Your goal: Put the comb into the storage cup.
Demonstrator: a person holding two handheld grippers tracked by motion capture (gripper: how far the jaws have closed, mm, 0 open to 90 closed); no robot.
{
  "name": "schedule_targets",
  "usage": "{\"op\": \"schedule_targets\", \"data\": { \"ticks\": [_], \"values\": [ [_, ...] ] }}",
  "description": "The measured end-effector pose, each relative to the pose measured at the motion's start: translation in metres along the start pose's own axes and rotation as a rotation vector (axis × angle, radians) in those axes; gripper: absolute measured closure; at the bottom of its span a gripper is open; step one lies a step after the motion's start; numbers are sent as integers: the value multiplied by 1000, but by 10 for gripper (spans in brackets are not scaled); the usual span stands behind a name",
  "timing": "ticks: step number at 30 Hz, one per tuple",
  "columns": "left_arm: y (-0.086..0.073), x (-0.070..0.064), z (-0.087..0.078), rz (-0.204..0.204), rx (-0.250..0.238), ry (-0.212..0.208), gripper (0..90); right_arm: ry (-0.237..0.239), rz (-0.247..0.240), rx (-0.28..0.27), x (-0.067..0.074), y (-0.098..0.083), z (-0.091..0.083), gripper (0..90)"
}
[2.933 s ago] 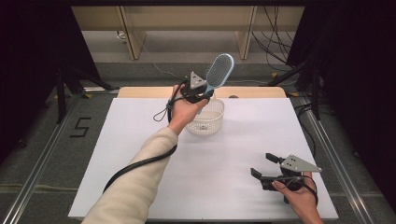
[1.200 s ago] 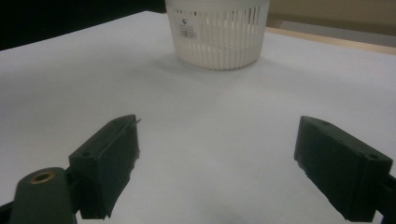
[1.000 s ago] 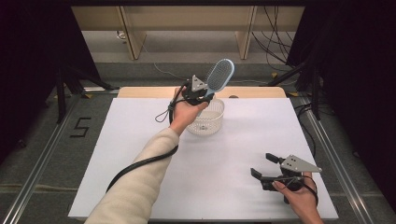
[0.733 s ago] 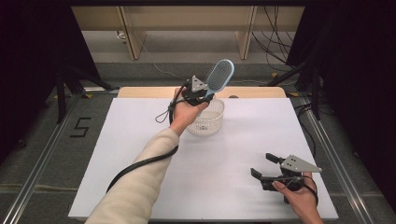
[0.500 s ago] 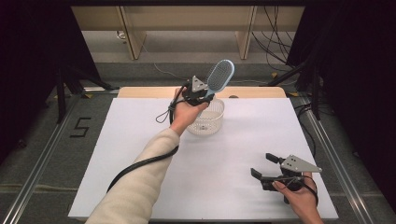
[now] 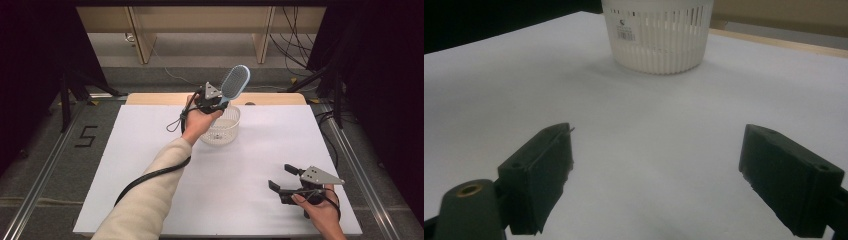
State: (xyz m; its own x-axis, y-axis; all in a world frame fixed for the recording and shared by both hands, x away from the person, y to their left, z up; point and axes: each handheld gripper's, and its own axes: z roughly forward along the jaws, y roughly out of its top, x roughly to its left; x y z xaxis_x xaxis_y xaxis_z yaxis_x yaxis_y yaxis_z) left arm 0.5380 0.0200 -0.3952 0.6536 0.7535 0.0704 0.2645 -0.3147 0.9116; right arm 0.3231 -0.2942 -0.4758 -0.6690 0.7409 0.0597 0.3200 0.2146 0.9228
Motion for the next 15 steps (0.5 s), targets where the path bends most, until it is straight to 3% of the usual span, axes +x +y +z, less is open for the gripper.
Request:
{"op": "schedule_targets", "data": {
  "ticks": [15],
  "values": [
    [-4,2,2,-2,8,6,695,6,-1,4,0,0,1,147]
  ]
}}
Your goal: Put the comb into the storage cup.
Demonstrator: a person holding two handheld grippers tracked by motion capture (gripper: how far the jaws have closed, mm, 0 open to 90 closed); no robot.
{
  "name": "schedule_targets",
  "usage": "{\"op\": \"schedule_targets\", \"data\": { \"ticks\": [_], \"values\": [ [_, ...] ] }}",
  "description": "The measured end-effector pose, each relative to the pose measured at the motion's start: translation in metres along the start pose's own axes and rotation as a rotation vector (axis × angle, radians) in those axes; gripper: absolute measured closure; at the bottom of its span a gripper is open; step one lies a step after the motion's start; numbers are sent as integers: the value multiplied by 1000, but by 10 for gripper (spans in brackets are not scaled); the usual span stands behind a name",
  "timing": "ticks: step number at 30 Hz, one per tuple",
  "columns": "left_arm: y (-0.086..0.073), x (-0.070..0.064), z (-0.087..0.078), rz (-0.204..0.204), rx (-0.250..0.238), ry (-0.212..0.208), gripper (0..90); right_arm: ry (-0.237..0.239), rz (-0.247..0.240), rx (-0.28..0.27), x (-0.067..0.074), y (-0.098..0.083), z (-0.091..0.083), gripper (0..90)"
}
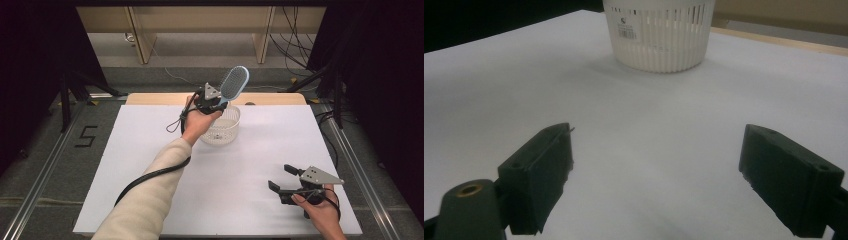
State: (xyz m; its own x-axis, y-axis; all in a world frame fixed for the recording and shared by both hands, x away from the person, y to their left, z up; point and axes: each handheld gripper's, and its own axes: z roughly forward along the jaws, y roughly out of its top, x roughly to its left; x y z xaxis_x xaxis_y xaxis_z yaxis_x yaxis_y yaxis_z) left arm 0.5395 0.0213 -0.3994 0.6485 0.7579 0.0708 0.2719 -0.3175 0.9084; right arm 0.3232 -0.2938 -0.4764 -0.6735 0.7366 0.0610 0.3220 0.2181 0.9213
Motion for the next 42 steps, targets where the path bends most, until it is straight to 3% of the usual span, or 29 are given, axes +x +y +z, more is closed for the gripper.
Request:
{"op": "schedule_targets", "data": {
  "ticks": [29,42],
  "values": [
    [-5,0,3,11,7,-5,694,1,-2,4,0,0,0,146],
    [-8,-1,4,14,-1,-25,693,2,-1,6,0,-1,0,146]
  ]
}}
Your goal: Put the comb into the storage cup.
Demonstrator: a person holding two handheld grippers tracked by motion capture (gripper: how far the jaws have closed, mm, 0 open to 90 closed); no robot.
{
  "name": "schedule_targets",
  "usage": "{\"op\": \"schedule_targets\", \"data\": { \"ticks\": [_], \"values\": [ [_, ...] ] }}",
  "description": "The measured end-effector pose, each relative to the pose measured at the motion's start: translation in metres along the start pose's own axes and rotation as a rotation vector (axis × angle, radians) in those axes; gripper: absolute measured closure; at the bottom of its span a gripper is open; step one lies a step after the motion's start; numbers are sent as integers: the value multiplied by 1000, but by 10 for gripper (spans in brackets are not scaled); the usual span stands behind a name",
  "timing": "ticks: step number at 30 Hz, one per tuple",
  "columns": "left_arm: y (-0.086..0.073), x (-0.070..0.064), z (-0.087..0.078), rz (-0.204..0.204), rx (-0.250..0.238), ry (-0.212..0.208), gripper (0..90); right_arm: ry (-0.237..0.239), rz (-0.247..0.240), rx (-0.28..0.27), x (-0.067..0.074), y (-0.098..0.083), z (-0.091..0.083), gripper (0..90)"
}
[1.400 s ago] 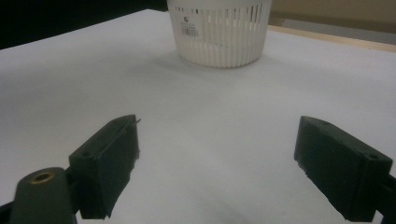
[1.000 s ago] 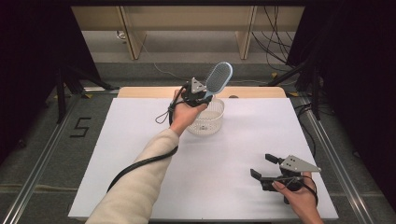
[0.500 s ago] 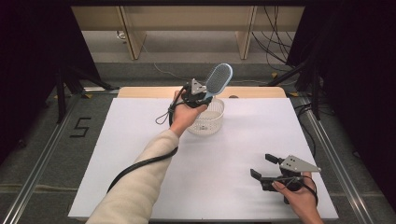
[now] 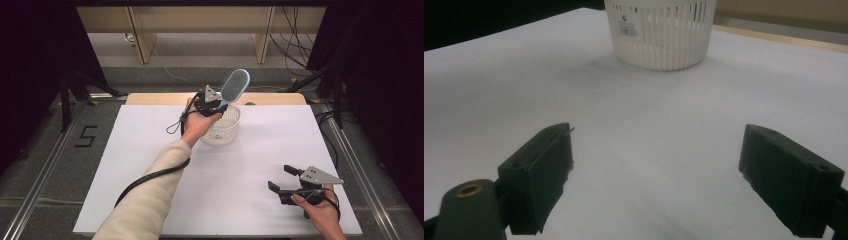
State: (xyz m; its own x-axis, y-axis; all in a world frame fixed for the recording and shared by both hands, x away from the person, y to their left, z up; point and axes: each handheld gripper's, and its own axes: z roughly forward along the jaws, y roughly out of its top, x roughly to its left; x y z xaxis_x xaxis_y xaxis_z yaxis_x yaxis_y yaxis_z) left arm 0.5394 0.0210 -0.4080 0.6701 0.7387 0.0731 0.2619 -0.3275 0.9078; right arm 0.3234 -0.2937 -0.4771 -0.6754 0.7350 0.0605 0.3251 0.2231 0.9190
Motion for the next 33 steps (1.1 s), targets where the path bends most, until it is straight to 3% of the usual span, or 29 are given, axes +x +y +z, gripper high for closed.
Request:
{"op": "schedule_targets", "data": {
  "ticks": [33],
  "values": [
    [-5,-10,8,35,23,-41,690,2,1,9,0,-1,0,146]
  ]
}}
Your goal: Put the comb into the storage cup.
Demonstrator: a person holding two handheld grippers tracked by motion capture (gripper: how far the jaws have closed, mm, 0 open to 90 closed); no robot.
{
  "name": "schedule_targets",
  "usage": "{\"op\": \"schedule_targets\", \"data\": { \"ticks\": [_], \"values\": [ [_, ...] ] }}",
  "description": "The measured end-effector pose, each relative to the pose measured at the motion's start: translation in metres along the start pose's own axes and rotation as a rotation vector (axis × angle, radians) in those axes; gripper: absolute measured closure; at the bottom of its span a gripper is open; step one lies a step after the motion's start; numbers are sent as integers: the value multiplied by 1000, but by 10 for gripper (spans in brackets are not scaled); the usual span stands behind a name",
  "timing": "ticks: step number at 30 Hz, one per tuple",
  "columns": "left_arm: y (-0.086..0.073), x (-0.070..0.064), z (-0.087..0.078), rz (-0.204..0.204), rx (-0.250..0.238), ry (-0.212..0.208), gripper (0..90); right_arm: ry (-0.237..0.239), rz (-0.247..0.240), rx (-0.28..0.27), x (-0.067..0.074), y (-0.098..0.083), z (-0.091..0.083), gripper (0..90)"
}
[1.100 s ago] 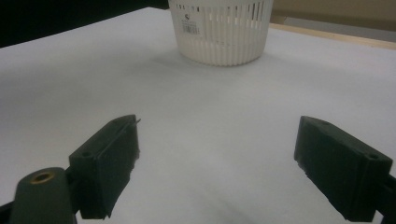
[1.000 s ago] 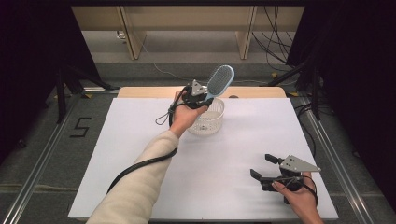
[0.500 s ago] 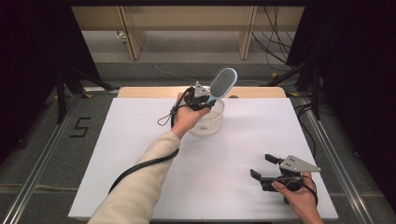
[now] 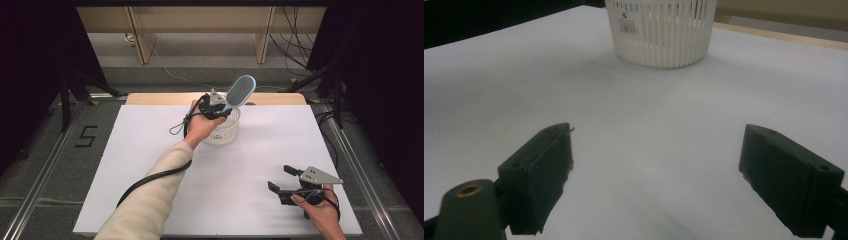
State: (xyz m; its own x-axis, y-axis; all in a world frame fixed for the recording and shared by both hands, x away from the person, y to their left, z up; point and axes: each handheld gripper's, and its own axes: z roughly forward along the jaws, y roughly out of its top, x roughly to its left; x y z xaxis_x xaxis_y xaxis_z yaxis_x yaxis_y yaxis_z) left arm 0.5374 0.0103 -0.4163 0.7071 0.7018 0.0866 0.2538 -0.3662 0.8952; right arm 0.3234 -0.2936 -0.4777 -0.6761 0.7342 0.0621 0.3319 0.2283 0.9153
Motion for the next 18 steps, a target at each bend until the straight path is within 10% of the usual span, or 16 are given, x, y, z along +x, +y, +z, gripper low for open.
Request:
{"op": "schedule_targets", "data": {
  "ticks": [18],
  "values": [
    [-2,-4,5,14,28,-19,686,0,0,1,0,0,0,146]
  ]
}}
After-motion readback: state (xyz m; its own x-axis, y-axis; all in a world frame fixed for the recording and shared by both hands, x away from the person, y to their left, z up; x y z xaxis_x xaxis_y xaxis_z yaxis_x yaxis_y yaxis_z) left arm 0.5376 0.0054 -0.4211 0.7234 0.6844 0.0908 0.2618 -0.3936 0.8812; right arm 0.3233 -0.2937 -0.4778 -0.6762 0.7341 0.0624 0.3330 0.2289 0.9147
